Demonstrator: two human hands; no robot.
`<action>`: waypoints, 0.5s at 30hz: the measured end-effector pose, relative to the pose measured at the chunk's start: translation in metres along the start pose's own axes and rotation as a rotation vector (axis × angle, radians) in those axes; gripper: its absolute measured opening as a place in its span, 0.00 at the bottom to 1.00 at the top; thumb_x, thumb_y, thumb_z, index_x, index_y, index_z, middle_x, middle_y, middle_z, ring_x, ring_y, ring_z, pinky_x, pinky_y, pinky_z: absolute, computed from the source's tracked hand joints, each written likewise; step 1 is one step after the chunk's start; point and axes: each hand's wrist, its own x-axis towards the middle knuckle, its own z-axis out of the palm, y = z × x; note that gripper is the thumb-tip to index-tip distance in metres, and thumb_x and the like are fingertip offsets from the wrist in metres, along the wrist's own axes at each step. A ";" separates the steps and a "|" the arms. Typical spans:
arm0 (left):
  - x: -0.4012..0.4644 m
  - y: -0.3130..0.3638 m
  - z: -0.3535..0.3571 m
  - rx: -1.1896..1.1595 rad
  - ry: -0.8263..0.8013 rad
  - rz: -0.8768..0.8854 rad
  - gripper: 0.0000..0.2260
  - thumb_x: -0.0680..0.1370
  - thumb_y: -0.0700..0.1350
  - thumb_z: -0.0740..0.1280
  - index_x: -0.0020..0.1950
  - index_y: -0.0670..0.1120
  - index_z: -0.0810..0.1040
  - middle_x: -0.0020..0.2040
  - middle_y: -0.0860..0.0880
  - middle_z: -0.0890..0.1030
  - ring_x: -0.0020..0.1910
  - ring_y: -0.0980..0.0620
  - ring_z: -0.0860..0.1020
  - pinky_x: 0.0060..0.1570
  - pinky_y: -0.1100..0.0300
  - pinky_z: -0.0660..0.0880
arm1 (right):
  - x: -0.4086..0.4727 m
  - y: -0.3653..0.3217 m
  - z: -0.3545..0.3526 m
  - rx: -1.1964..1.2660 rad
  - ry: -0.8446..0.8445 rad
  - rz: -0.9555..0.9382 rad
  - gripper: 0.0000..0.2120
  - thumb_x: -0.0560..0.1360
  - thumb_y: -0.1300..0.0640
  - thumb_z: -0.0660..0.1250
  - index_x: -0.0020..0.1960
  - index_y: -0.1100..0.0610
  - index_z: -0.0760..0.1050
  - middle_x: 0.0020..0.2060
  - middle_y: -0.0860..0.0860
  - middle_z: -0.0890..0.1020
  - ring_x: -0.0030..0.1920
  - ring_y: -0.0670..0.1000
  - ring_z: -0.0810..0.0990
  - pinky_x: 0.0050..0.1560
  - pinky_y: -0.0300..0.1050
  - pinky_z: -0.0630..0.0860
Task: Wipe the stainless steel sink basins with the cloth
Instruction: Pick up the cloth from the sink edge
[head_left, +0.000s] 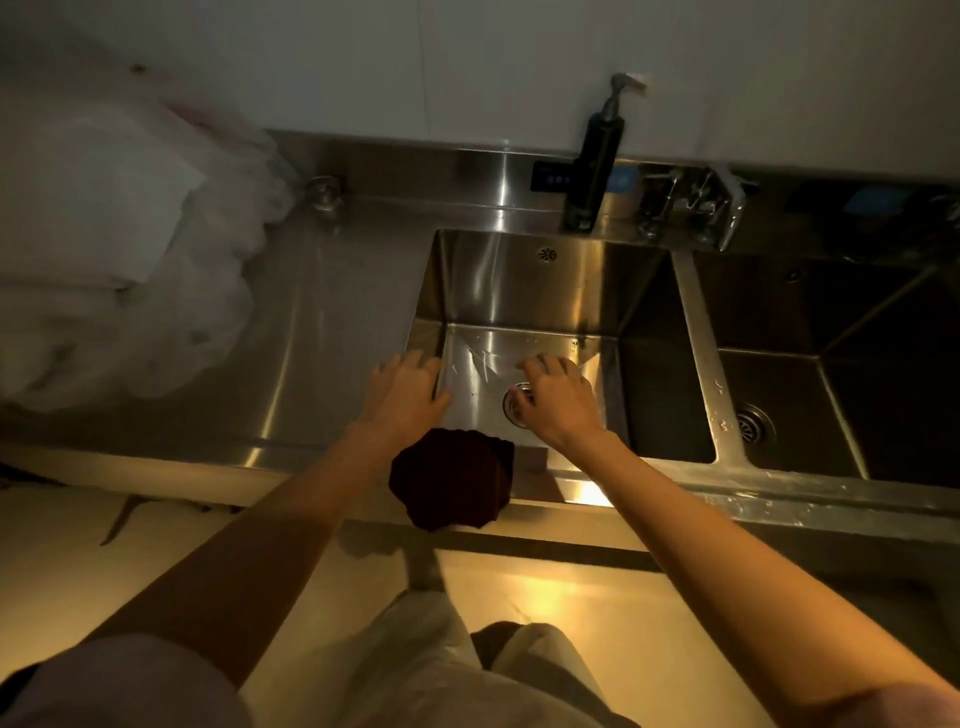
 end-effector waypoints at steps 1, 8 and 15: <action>0.008 -0.002 -0.002 -0.002 0.000 0.034 0.19 0.80 0.50 0.60 0.69 0.45 0.70 0.67 0.43 0.72 0.65 0.44 0.70 0.61 0.50 0.66 | 0.003 -0.001 0.001 0.008 0.006 0.022 0.21 0.79 0.47 0.58 0.71 0.51 0.65 0.70 0.54 0.68 0.71 0.58 0.62 0.69 0.55 0.64; 0.059 -0.037 -0.009 0.044 -0.041 0.272 0.21 0.79 0.51 0.61 0.70 0.45 0.70 0.69 0.44 0.70 0.67 0.45 0.69 0.63 0.50 0.65 | 0.020 -0.030 0.013 0.054 0.087 0.198 0.21 0.79 0.48 0.59 0.71 0.52 0.65 0.71 0.55 0.66 0.71 0.58 0.62 0.68 0.54 0.65; 0.076 -0.069 0.005 0.081 -0.121 0.490 0.19 0.79 0.52 0.60 0.66 0.45 0.73 0.65 0.44 0.73 0.64 0.44 0.70 0.62 0.49 0.66 | 0.007 -0.074 0.042 0.101 0.192 0.374 0.22 0.79 0.48 0.60 0.71 0.52 0.66 0.73 0.55 0.63 0.73 0.59 0.59 0.70 0.56 0.62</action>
